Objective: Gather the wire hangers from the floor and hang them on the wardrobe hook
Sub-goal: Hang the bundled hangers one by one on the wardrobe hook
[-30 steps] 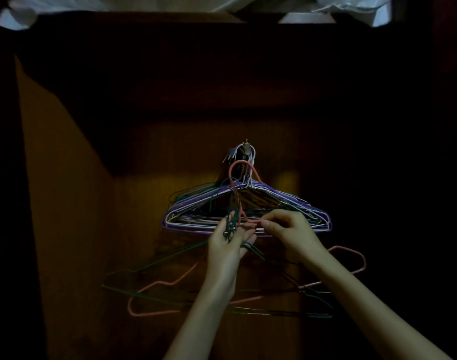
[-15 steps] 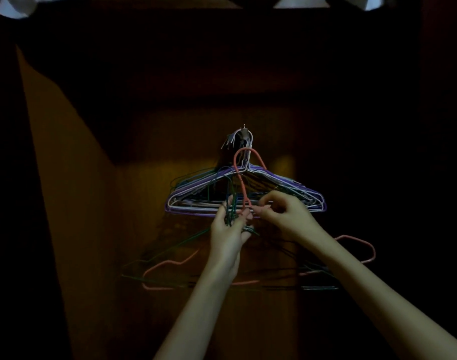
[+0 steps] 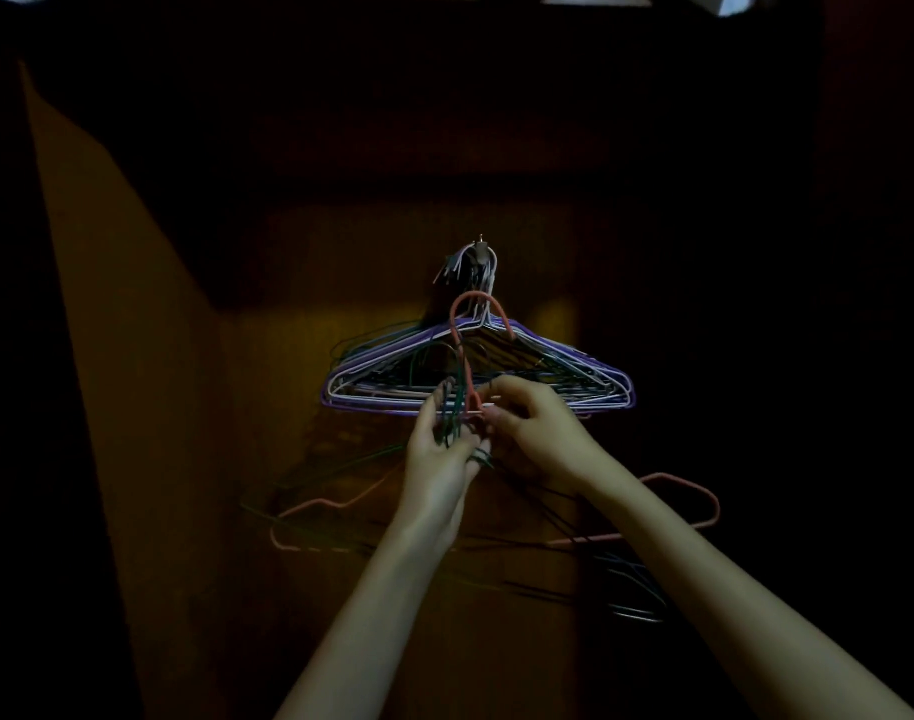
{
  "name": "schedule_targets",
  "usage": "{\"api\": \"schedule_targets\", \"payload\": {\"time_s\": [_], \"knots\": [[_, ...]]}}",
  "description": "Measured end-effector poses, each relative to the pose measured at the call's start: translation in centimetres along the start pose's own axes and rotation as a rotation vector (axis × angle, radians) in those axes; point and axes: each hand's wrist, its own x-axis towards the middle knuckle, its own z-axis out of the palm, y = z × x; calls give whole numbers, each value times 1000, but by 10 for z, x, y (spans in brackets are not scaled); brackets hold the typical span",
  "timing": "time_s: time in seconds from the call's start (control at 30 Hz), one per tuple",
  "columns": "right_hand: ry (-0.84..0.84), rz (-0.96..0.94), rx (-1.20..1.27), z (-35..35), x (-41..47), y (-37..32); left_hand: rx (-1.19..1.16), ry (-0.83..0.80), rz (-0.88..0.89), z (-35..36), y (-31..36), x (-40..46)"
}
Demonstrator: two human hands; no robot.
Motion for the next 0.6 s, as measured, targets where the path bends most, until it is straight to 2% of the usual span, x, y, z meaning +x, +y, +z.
{"api": "schedule_targets", "payload": {"time_s": [0.2,0.33,0.6], "knots": [[43,33,47,0,2,-6,-166,101,-13,-9,1,-3],[128,60,5,0,5,-3,-127,99,-3,-12,0,-7],[201,101,174,-3,7,2,-159,145,67,-25,-1,-8]]}}
